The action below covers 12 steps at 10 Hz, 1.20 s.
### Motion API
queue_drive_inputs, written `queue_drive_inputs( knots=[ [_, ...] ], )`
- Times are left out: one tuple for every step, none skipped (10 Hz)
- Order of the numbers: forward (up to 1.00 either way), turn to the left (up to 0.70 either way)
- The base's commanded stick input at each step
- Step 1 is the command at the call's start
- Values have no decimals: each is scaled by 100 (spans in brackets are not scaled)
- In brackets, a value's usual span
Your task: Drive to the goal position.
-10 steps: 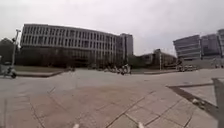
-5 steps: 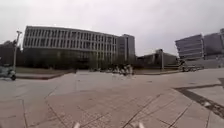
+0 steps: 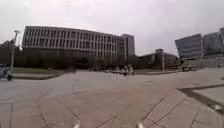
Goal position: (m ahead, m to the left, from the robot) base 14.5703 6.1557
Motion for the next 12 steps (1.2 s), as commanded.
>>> queue_drive_inputs(
  knots=[
    [50,0],
    [50,0],
    [50,0],
    [50,0],
    [50,0],
    [50,0],
    [50,0],
    [50,13],
    [50,22],
    [50,25],
    [50,25],
    [50,25]
  ],
)
